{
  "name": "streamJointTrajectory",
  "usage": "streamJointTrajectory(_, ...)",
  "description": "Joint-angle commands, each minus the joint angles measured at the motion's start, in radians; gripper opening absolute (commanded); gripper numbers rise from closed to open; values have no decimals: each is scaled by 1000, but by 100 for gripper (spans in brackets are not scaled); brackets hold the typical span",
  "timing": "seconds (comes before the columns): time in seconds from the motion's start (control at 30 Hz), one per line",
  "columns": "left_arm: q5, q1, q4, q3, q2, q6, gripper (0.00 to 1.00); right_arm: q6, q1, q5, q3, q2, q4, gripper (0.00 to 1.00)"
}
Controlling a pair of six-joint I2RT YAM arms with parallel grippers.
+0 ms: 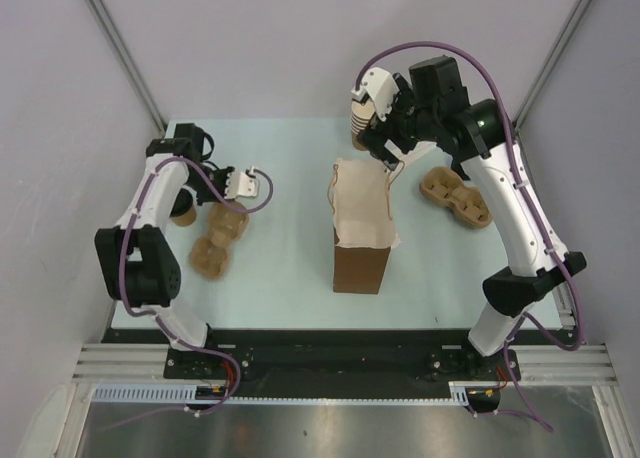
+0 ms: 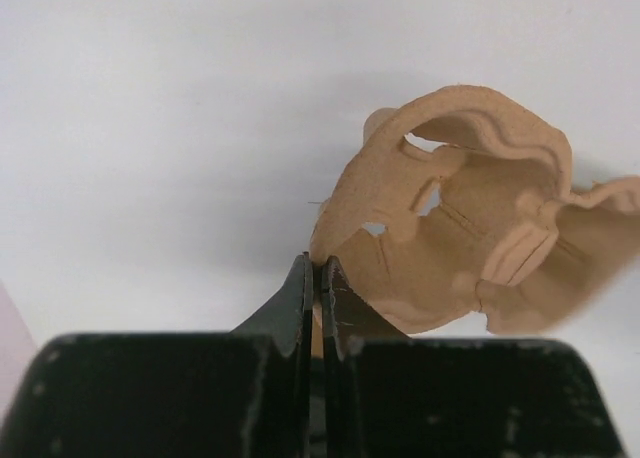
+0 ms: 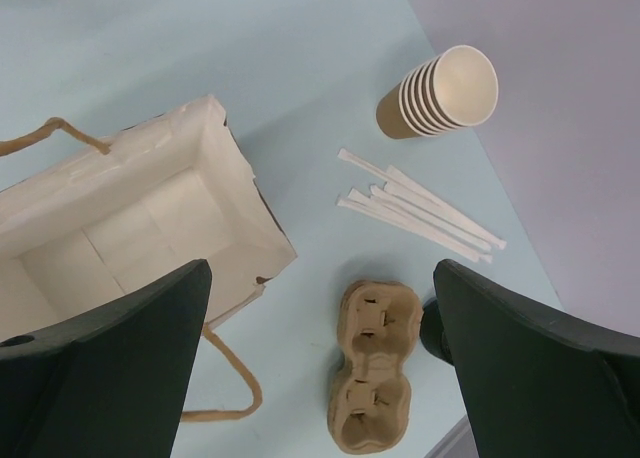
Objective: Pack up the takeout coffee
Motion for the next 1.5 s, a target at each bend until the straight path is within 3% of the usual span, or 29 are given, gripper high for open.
streamJointTrajectory(0.0, 135, 22, -98, 78, -123, -148, 0, -66, -7, -32, 94, 53, -57, 97)
streamJointTrajectory(0.33, 332, 102, -149, 198, -279, -452, 0, -195, -9, -62, 116, 146, -138, 88)
streamJointTrajectory(0.63, 436, 116, -39, 193, -443, -769, 0, -218, -15, -119, 139, 232, -163, 80)
streamJointTrajectory(0.97, 560, 120, 35, 224, -545, -969, 0, -230, -33, -157, 139, 291, -167, 69)
streamJointTrajectory(1.07, 606, 120, 69, 250, -560, -1041, 0, -216, -38, -185, 159, 282, -166, 75)
streamJointTrajectory(1.1, 614, 120, 75, 253, -565, -1057, 0, -207, -38, -191, 168, 278, -167, 85)
streamJointTrajectory(1.2, 623, 120, 87, 247, -582, -1067, 0, -184, -30, -196, 208, 262, -158, 99)
streamJointTrajectory(1.47, 642, 122, 107, 230, -597, -1072, 0, -95, -23, -176, 210, 219, -42, 100)
